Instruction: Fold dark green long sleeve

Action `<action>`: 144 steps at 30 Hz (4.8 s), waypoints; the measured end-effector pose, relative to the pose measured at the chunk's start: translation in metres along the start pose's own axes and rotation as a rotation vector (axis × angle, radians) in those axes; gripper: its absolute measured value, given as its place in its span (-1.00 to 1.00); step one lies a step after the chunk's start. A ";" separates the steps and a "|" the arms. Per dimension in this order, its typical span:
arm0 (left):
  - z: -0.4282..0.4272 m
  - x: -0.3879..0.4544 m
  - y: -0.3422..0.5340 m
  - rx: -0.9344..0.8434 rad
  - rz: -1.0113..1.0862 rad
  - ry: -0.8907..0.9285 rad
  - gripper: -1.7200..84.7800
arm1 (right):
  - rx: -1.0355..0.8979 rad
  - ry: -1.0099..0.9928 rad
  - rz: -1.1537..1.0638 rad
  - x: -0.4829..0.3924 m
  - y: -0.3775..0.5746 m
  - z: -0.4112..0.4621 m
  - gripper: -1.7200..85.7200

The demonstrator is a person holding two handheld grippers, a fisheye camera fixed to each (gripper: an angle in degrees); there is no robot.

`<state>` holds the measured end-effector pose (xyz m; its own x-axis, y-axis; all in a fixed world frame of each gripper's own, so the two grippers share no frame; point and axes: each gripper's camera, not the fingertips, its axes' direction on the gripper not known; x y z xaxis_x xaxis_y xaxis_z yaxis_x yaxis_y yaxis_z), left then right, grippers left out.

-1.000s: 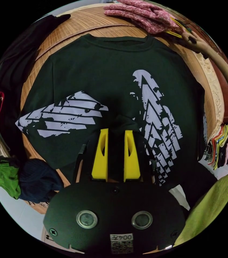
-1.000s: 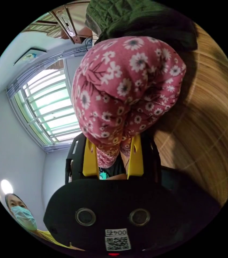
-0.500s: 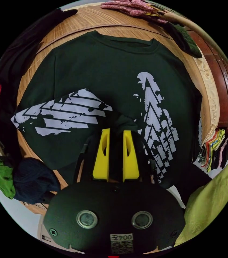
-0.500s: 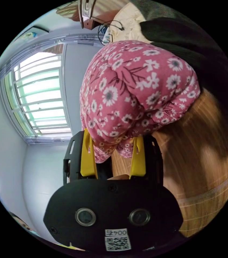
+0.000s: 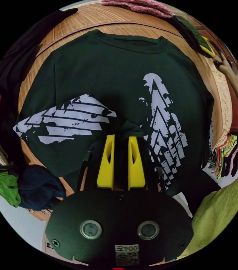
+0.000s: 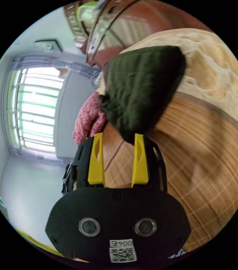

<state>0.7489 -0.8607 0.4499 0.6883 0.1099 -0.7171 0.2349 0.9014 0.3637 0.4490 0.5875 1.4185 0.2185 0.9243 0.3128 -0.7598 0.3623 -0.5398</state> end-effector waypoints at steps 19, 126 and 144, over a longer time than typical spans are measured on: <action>0.015 0.011 -0.002 0.008 -0.026 -0.002 -0.81 | 0.026 0.082 0.245 0.045 -0.072 0.037 -0.73; -0.094 -0.149 0.188 0.196 -0.049 0.122 -0.86 | -0.611 0.687 -0.522 -0.289 0.421 -0.133 -0.70; -0.145 -0.282 0.353 0.493 -0.292 0.177 -0.75 | -0.748 0.867 -0.548 -0.351 0.481 -0.103 -0.81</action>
<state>0.5383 -0.5123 0.6940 0.4320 -0.0069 -0.9019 0.7173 0.6088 0.3389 0.0699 0.4497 0.9685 0.9362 0.3050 0.1750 0.0253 0.4380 -0.8986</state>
